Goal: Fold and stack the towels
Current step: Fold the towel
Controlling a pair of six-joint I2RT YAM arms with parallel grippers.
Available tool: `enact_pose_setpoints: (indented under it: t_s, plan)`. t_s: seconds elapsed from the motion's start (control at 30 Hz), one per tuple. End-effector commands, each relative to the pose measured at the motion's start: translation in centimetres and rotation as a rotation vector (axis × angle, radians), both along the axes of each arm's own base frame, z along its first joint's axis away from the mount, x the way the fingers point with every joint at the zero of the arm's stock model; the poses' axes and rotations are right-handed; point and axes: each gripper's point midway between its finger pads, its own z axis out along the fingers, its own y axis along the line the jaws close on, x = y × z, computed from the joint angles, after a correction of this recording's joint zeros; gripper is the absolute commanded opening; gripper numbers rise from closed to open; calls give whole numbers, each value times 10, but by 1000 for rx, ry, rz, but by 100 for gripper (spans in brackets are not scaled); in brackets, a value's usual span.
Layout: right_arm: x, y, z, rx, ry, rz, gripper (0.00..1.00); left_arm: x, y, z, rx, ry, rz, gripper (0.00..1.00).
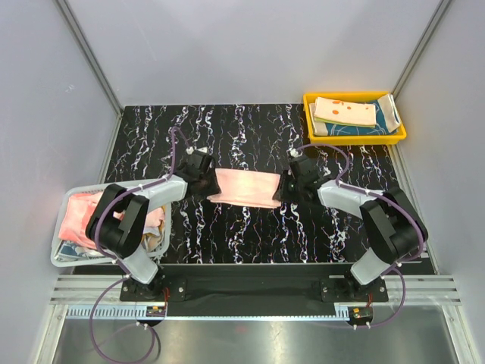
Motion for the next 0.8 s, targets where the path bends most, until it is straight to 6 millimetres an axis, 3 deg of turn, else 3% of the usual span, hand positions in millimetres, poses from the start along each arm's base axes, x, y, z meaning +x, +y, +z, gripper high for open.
enact_pose_setpoints:
  t_s: [0.0, 0.23, 0.4, 0.53, 0.77]
  plan:
    - [-10, -2, -7, 5, 15, -15, 34, 8, 5, 3, 13, -41, 35, 28]
    - [-12, -8, -17, -31, 39, -25, 32, 4, 9, -9, 38, -11, 39, 28]
    - [0, -14, 14, -44, -37, -66, 38, 6, 10, 3, 50, -26, 25, 29]
    - [13, -24, 24, -106, -66, -97, 45, 5, 17, -1, 79, -9, 41, 29]
    - [34, -5, 15, -75, -49, -89, 57, 0, 24, -20, 87, 38, 57, 29]
